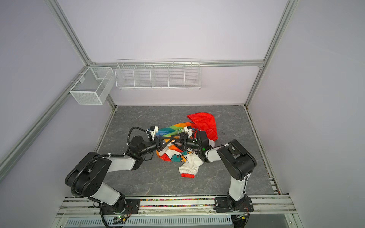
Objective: Zip up the jacket
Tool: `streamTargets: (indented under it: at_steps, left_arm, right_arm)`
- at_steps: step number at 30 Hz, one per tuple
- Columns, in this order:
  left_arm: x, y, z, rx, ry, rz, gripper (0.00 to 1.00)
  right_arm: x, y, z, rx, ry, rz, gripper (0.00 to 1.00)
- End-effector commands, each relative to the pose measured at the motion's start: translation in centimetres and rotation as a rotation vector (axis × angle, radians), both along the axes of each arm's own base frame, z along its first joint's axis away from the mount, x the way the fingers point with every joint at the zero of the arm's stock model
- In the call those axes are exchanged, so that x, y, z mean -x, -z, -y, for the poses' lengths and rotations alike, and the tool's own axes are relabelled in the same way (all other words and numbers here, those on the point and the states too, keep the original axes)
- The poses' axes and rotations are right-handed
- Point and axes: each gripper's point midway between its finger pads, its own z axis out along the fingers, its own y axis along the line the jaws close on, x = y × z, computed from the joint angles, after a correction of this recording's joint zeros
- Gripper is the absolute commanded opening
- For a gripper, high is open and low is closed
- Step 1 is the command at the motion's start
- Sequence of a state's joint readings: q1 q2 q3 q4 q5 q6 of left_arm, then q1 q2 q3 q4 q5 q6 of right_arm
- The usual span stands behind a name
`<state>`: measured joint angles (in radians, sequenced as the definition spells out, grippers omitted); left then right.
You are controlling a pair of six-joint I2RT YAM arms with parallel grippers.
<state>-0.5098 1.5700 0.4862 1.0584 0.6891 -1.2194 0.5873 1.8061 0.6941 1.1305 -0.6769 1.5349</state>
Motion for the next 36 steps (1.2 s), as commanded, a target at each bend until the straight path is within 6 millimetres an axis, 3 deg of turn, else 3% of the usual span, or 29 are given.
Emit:
streamTargets:
  at_steps: [1, 13, 23, 36]
  left_arm:
    - [-0.4, -1.9, 0.4, 0.038, 0.009, 0.059, 0.00]
    - [-0.5, -1.7, 0.4, 0.031, 0.010, 0.056, 0.00]
    - [-0.5, -1.8, 0.4, 0.032, 0.010, 0.057, 0.00]
    - [-0.5, -1.7, 0.4, 0.030, 0.010, 0.054, 0.00]
  right_arm:
    - [0.9, -1.4, 0.2, -0.034, -0.006, -0.009, 0.65]
    - [1.2, -2.3, 0.7, -0.043, 0.005, 0.004, 0.63]
    - [1.3, -2.0, 1.4, -0.041, 0.018, -0.003, 0.53]
    - [1.6, -3.1, 1.6, -0.051, 0.016, 0.015, 0.43]
